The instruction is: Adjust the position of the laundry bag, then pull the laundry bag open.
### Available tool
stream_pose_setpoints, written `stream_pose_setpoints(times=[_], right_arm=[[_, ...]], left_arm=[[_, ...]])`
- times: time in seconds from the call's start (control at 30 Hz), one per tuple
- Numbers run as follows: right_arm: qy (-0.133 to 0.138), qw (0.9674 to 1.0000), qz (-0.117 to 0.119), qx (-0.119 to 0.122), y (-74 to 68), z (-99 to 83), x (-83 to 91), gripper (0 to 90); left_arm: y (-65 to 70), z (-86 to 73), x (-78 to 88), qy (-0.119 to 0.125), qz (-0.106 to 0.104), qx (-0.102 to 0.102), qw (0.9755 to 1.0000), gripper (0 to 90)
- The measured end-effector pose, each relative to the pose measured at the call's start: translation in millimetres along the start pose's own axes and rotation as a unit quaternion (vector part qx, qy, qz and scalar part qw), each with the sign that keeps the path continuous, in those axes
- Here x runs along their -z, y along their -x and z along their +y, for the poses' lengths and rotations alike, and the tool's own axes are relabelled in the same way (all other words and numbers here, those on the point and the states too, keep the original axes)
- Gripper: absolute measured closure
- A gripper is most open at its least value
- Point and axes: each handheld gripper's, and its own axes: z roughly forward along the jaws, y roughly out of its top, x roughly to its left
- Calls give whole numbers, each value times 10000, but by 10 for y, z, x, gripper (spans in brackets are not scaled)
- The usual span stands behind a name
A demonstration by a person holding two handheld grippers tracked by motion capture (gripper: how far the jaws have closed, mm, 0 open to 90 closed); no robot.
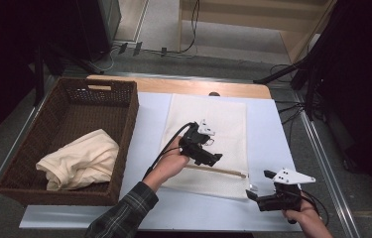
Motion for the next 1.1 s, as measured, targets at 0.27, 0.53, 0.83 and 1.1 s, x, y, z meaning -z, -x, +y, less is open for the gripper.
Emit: stream_pose_setpoints(times=[0.27, 0.53, 0.83, 1.1], right_arm=[[-31, 10000, -44, -25, 0, -10, -7, 32], [-55, 10000, -24, -41, 8, -3, -28, 32], [-100, 9999, -19, -11, 10, 10, -42, 32], [-155, 9999, -18, -6, 56, 27, -69, 32]], left_arm=[[66, -226, 246, 46, 128, 69, 9999, 136], [107, -470, 463, 156, 200, 136, 9996, 136], [183, -801, 662, 256, 216, 257, 9991, 136], [216, -1027, 795, 299, 321, 376, 9983, 136]])
